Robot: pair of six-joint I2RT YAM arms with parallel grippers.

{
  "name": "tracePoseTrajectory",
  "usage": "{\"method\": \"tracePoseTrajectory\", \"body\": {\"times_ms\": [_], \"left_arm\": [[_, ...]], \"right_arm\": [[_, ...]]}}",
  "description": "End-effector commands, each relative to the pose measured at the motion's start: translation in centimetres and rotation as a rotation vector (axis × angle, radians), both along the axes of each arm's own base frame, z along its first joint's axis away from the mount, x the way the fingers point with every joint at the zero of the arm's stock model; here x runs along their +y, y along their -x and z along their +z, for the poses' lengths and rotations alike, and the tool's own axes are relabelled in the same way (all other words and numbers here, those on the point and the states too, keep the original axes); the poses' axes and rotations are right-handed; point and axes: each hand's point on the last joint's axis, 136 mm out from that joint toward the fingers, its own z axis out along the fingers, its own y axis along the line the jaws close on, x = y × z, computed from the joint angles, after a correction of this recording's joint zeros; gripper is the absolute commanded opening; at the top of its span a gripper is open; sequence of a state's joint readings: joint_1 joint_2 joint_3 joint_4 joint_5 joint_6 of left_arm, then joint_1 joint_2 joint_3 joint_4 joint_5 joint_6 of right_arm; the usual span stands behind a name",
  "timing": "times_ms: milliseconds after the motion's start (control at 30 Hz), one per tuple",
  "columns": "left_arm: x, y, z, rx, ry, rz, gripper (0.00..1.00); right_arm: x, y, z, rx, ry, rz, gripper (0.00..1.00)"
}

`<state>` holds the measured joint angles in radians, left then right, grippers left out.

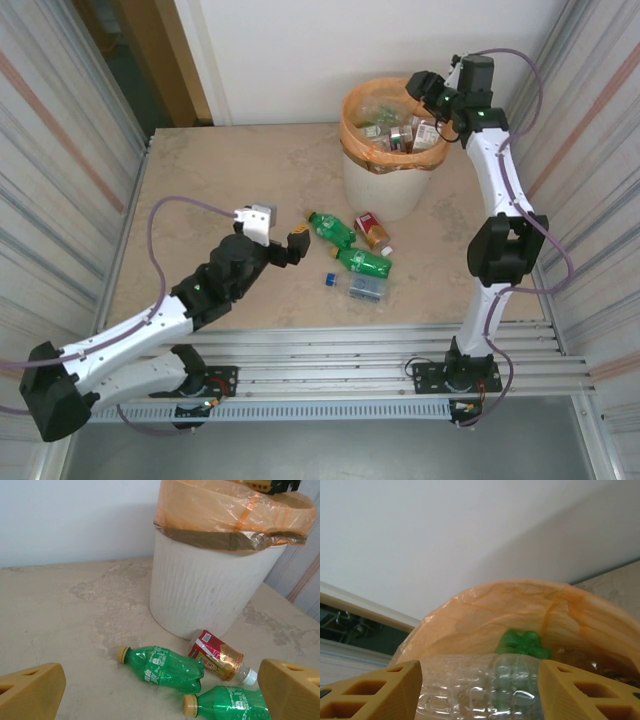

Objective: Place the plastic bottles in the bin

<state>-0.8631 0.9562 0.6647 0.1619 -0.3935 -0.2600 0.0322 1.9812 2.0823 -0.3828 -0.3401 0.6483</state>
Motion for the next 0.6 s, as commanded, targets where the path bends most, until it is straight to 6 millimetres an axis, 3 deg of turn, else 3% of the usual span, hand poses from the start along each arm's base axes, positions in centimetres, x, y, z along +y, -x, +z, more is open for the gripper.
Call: {"method": "tracePoseTrajectory", "body": {"times_ms": [0,267,400,467,567], "left_arm": [[-0.1,-0.4,1.5,-0.02,0.042,0.011,0.99],[0.0,-1.4,0.1,0.061,0.007,0.065,0.99],[-0.3,-1.8,-0.8,0.103,0.019,0.089,0.99],[-0.4,-2.0,-1.3,0.125,0.027,0.096,0.99],[-0.5,-2.3,-2.4,0.178,0.056,0.13,0.99]], "right_arm": [[-1.0,2.8,4.7,-0.1,0.066,-0.012,0.62],[-1.1,6.9,6.4,-0.131,0.141,0.004,0.73],[-1.1,9.4,4.7,-0.092,0.165,0.019,0.85],[-0.9,10.9,4.3,-0.096,0.174,0.036,0.99],[-0.2,13.7,3.2,-0.123,0.216,0.066,0.98]]}}
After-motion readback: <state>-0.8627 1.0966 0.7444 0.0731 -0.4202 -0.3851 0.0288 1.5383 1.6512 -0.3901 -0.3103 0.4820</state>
